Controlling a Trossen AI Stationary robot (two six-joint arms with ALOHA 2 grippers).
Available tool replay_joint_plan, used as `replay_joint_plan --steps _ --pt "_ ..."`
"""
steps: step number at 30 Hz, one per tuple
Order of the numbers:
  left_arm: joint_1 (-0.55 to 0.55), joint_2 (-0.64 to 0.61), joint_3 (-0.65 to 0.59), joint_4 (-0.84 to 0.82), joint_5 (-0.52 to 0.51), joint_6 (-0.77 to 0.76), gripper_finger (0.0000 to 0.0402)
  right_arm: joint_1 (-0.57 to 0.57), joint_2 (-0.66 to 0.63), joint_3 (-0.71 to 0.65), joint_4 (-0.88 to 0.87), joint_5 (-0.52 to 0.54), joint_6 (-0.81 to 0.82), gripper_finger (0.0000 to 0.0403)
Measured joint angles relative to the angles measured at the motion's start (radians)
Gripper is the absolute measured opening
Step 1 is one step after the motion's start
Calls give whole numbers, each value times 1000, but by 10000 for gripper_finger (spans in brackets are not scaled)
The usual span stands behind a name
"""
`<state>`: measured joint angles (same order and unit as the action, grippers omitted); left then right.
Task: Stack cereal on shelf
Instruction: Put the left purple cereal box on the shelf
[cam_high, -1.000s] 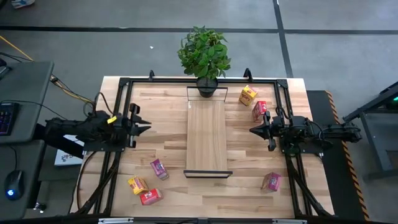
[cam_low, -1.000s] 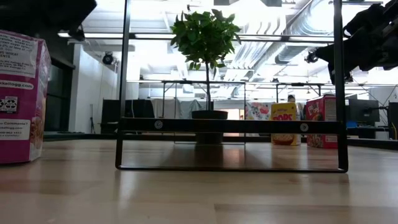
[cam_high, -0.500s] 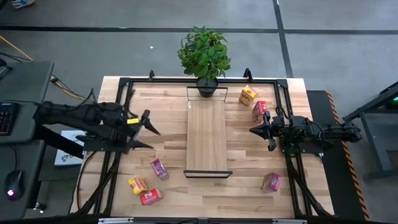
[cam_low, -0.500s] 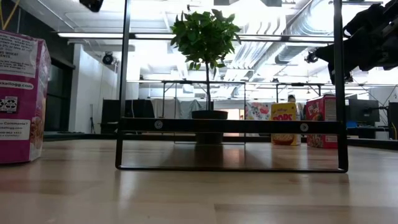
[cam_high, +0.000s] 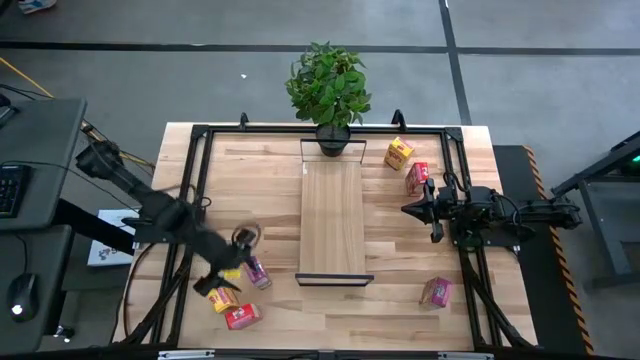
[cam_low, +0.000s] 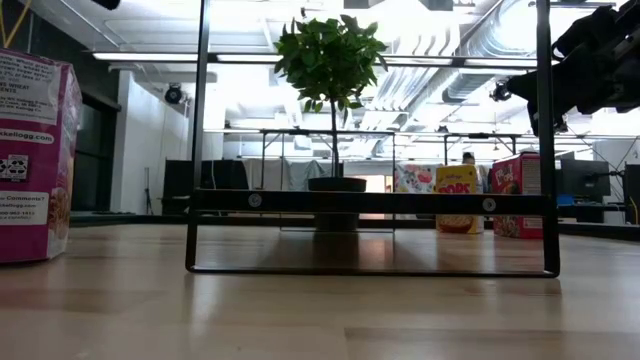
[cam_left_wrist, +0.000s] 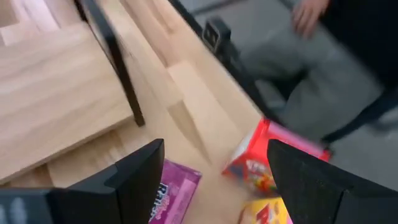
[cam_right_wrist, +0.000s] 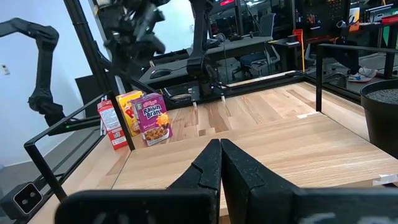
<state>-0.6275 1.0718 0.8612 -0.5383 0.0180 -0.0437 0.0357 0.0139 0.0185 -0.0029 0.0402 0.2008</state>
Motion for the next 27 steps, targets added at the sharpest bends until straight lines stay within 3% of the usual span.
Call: replay_joint_plan --steps 7,27 --pt "-98 82 1 1 -207 153 275 0 0 0 0 0 0 0" --pt "-39 143 2 -98 -237 268 275 0 0 0 0 -4 0 0"
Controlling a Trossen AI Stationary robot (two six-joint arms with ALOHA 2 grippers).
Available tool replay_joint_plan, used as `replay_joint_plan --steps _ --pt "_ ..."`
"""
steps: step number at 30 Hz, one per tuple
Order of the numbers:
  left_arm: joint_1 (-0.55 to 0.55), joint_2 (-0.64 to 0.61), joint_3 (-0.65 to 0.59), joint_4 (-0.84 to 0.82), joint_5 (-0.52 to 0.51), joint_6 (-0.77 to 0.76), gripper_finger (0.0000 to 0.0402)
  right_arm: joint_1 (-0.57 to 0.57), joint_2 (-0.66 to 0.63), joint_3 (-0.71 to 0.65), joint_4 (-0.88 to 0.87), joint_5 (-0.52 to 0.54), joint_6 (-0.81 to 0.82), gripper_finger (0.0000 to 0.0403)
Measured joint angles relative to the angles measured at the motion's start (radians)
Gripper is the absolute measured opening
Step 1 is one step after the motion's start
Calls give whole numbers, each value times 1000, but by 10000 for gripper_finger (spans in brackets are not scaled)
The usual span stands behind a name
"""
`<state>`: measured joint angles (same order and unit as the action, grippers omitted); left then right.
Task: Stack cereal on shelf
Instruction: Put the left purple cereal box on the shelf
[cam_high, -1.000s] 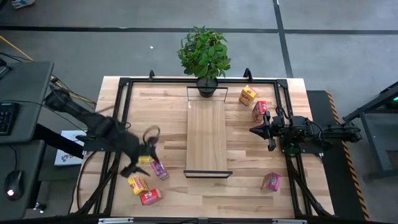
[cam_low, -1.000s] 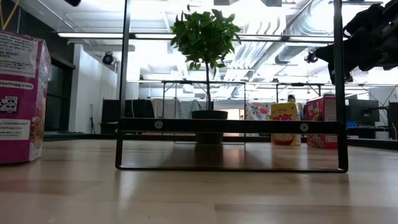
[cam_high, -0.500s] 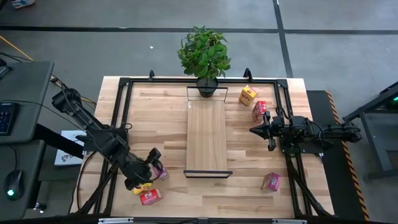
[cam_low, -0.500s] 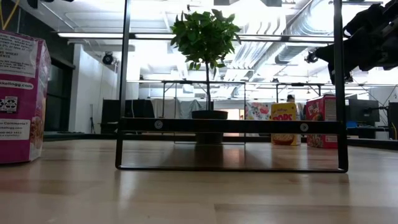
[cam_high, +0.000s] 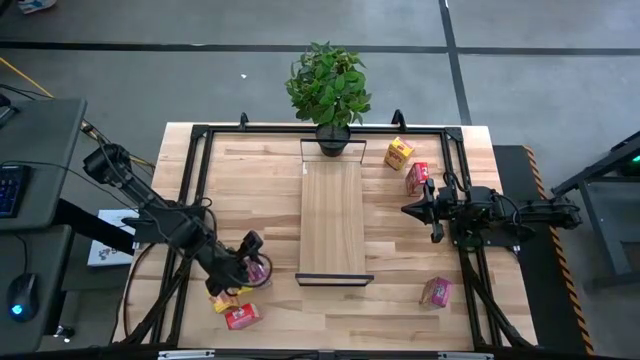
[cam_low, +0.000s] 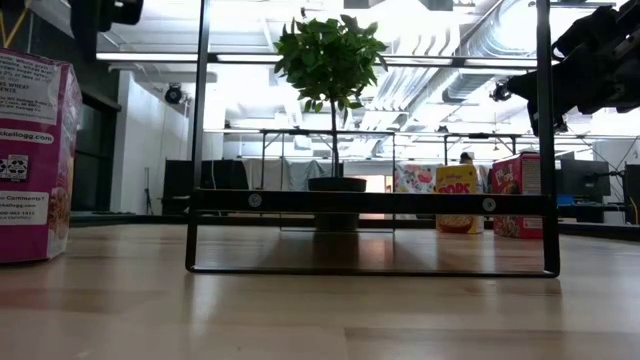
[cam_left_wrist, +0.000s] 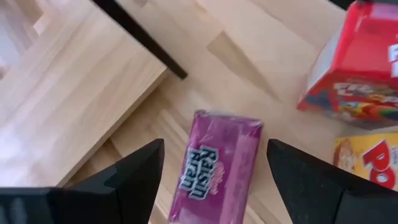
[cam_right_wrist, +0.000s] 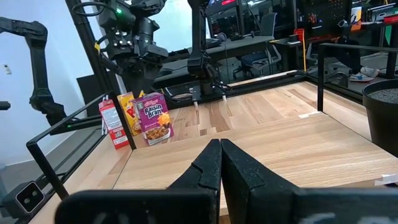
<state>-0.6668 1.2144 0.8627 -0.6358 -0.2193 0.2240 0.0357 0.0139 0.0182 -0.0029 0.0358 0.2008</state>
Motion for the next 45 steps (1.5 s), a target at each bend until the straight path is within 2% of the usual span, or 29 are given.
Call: replay_joint_plan --steps 9,16,23,29,38,45 --pt "71 5 0 -24 71 -11 275 0 0 0 0 1 0 0" --pt "134 5 -20 -29 169 -43 275 0 0 0 0 1 0 0" --pt "152 5 -23 -32 196 -57 275 0 0 0 0 5 0 0" --pt "170 55 -24 -44 285 -92 275 0 0 0 0 5 0 0" --pt "170 178 -24 -41 287 -36 275 0 0 0 0 4 0 0" --pt "169 199 -24 -30 252 -18 273 0 0 0 0 4 0 0"
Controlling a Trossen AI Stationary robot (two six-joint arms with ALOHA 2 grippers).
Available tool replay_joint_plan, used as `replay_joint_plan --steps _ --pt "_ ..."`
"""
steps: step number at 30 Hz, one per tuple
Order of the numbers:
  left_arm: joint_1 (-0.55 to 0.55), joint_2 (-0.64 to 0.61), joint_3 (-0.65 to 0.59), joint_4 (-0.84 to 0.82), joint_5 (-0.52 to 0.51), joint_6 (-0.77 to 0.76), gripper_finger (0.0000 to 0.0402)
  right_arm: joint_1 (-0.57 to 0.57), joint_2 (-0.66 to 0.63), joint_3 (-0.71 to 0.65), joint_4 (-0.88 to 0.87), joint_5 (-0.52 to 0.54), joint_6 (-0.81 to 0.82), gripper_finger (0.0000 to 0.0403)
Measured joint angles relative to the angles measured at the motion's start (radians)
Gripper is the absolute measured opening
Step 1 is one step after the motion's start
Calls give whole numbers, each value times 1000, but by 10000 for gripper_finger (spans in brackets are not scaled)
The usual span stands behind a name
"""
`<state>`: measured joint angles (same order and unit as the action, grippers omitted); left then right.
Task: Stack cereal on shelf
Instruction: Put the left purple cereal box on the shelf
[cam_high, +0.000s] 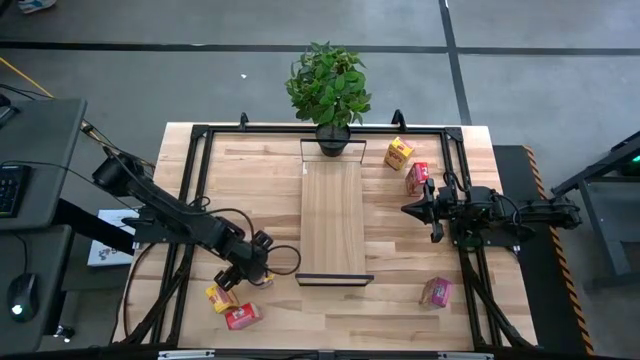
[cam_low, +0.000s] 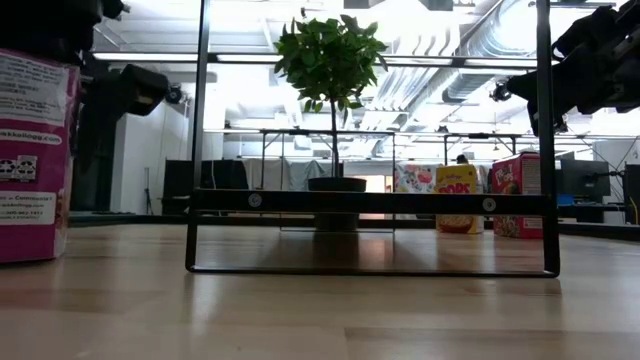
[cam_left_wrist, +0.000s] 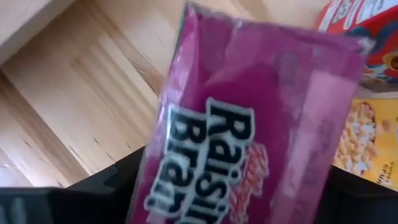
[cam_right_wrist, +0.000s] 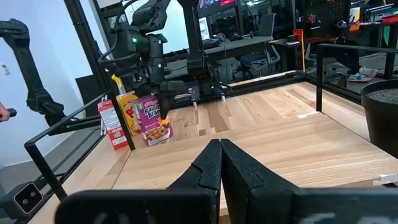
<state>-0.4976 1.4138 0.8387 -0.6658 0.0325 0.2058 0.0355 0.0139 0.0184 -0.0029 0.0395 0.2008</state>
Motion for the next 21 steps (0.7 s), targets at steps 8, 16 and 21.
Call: replay_joint_plan --steps 8,16,21 --pt "0 -21 0 46 -4 17 233 0 -1 0 0 -4 0 0" --pt "-1 -47 9 35 4 16 167 0 0 0 0 -3 0 0" --pt "0 -80 76 -42 -24 16 134 0 9 0 0 -3 0 0"
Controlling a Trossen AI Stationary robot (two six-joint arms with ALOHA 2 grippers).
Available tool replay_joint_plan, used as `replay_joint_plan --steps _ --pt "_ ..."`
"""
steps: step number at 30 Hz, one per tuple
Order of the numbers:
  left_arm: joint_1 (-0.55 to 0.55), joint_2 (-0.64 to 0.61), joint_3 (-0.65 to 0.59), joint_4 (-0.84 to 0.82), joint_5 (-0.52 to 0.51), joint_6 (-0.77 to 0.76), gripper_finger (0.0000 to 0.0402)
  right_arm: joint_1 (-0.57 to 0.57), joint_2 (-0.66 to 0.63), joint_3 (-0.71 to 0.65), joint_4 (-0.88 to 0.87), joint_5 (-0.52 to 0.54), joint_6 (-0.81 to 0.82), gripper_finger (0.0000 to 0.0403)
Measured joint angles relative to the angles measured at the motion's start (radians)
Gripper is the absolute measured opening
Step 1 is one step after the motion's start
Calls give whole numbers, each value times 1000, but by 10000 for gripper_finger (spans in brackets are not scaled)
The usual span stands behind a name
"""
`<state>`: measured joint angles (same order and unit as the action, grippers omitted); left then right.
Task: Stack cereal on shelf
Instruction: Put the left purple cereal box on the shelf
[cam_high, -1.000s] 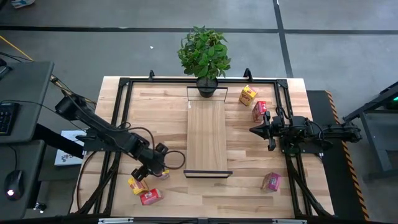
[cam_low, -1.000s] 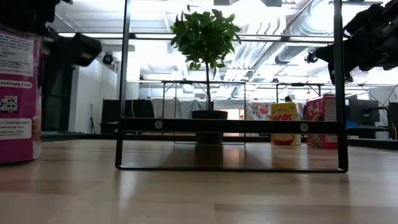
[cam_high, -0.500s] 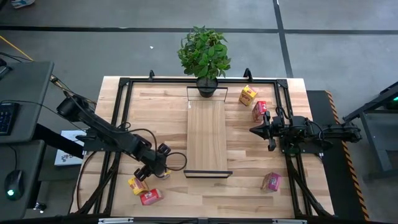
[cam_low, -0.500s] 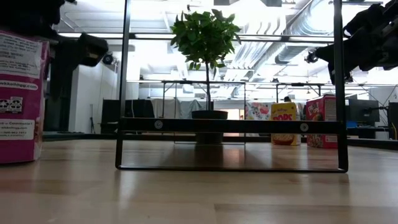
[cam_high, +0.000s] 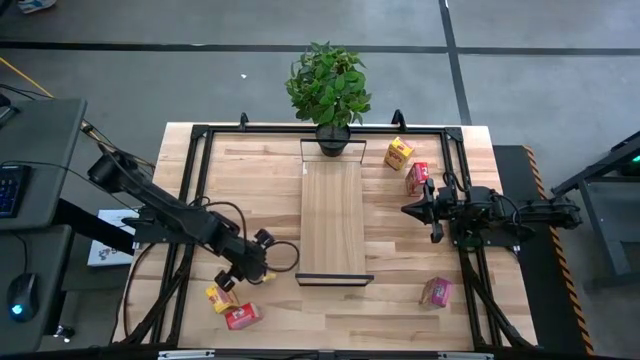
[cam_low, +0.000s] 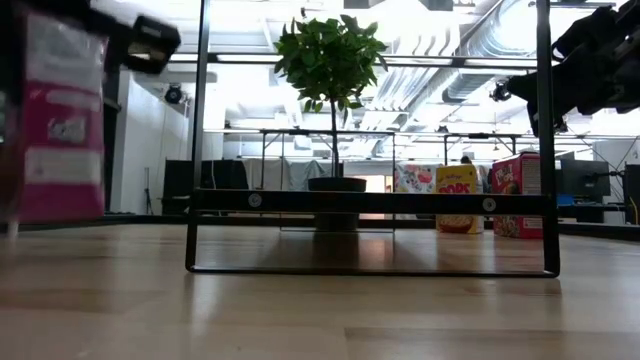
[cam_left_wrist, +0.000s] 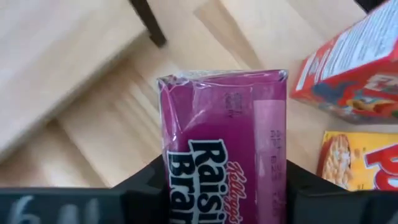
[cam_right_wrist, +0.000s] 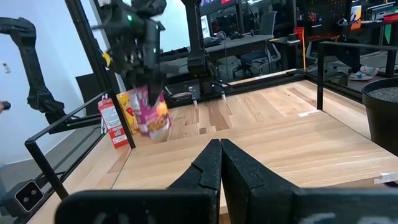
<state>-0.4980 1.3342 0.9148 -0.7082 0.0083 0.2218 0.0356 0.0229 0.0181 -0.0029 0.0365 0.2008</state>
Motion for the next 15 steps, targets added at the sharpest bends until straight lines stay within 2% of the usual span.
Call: replay_joint_plan --steps 3,5,7,9,11,15 --pt "0 -24 68 -82 -111 -2 128 0 7 0 0 0 0 0" --pt "0 -48 117 -146 -259 -18 127 0 10 0 -1 1 0 0" --pt "9 -67 161 -151 -441 -49 127 0 13 0 0 1 0 0" --pt "43 -81 199 -147 -574 -96 127 0 16 0 0 3 0 0" --pt "109 -86 234 -95 -613 -154 127 0 18 0 0 3 0 0" --pt "283 -70 281 21 -541 -289 127 0 25 0 0 3 0 0"
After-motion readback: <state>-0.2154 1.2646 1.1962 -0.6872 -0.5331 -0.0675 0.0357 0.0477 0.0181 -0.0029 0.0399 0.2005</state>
